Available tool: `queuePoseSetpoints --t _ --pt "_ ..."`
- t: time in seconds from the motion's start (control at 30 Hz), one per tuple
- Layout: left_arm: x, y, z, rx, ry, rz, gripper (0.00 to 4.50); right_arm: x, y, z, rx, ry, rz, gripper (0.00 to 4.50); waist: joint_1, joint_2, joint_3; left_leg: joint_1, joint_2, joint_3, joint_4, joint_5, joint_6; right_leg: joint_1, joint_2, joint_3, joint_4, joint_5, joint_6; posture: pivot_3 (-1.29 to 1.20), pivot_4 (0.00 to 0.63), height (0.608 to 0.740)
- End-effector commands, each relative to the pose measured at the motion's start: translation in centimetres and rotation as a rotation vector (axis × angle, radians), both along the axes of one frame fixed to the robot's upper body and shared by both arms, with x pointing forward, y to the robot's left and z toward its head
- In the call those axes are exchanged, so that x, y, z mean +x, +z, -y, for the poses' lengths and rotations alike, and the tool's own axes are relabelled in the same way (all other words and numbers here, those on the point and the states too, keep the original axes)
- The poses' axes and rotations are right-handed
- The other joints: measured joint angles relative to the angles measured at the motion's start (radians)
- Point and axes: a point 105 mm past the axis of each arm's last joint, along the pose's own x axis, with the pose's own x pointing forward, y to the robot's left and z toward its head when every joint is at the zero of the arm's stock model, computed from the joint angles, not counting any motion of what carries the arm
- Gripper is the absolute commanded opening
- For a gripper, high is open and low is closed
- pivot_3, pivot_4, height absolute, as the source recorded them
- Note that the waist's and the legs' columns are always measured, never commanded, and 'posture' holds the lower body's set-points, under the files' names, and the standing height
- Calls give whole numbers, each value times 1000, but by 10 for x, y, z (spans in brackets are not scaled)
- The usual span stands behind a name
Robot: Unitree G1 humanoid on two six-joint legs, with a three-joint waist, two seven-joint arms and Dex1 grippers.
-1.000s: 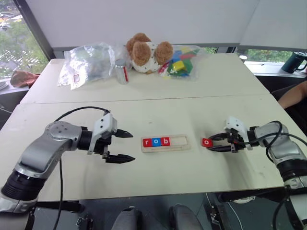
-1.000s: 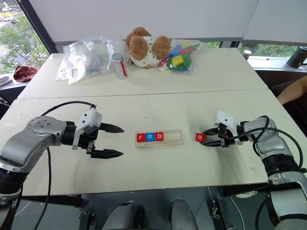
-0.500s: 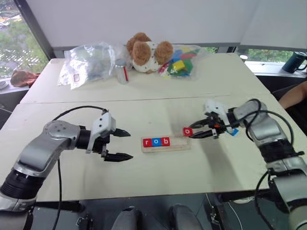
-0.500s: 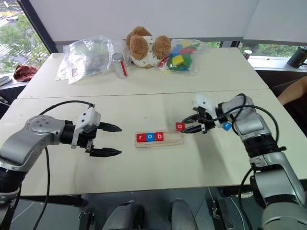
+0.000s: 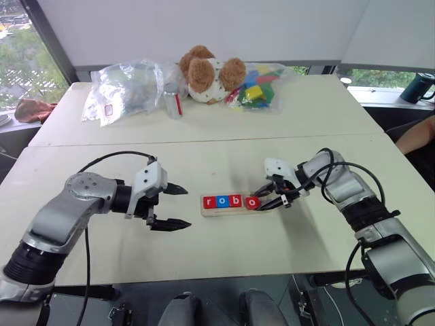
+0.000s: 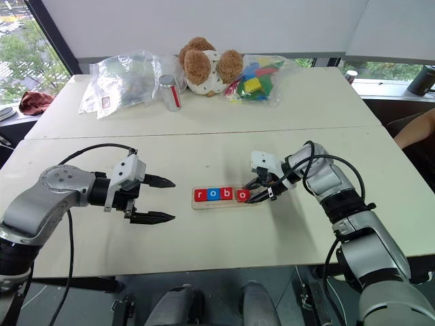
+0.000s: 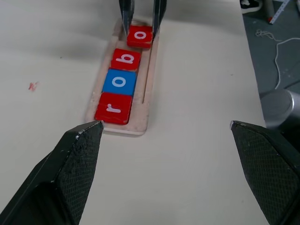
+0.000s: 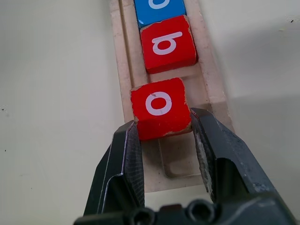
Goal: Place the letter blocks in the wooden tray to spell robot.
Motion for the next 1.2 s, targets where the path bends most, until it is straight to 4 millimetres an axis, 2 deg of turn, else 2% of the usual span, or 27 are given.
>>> queuePoseSetpoints --t 0.03,0.33,0.6,0.87,1.2 --pt "0 6 3 -13 -11 21 4500 6 5 -7 10 2 54 1088 0 0 0 0 0 0 0 0 0 0 0 0 0 0 0 0 150 740" --pt "0 4 5 -15 -13 19 4500 10 6 -10 5 16 83 1088 -5 0 0 1 0 0 0 0 0 0 0 0 1 0 0 0 150 740" --pt "2 5 6 -23 -9 21 4500 15 18 -12 25 17 120 1088 -4 0 0 1 0 0 0 0 -1 0 0 0 1 0 0 0 150 740" --pt "2 5 7 -30 -4 22 4500 16 21 -15 52 14 104 1088 0 0 0 1 0 0 0 0 -1 0 0 0 1 0 0 0 150 740" --pt "3 6 7 -38 6 23 4500 18 12 -16 10 38 132 1088 -1 0 0 1 0 0 0 0 -1 0 0 0 1 0 0 0 150 740"
